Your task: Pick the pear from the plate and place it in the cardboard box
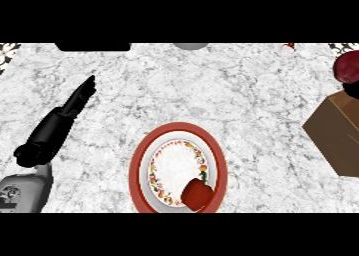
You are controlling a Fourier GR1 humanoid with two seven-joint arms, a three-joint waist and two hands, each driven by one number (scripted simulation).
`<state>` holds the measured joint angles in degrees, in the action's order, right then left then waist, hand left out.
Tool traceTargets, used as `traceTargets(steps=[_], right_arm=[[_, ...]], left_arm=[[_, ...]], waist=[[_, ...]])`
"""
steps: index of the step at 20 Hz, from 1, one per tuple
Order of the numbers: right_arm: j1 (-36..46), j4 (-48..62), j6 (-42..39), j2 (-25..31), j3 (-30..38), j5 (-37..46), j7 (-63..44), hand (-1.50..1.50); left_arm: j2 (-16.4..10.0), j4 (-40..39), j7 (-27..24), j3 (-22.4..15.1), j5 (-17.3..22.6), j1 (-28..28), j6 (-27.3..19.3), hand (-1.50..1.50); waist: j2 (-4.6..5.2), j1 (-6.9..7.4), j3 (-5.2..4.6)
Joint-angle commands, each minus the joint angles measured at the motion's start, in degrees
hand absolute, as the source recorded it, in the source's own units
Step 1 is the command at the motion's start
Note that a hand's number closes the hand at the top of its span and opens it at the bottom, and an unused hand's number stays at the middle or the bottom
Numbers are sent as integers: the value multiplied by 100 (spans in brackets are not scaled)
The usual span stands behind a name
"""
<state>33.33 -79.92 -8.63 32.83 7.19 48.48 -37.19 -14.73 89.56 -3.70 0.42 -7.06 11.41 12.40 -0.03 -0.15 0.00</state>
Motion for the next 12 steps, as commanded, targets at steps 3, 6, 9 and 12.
traceTargets(steps=[3,6,9,12], right_arm=[[-350,850,-876,457,522,-768,776,150],[-455,1122,-1127,550,557,-865,1070,150],[-728,1372,-1566,832,648,-925,1174,150],[-786,1653,-2071,1001,839,-1359,1745,-150]], left_arm=[[-135,-93,-206,161,55,-39,137,0],[72,-254,-31,38,-127,234,-42,0],[44,-100,91,136,38,187,60,0],[145,237,207,-49,-62,-63,36,0]], waist=[[14,17,1],[16,13,0],[6,9,0],[-1,41,3]])
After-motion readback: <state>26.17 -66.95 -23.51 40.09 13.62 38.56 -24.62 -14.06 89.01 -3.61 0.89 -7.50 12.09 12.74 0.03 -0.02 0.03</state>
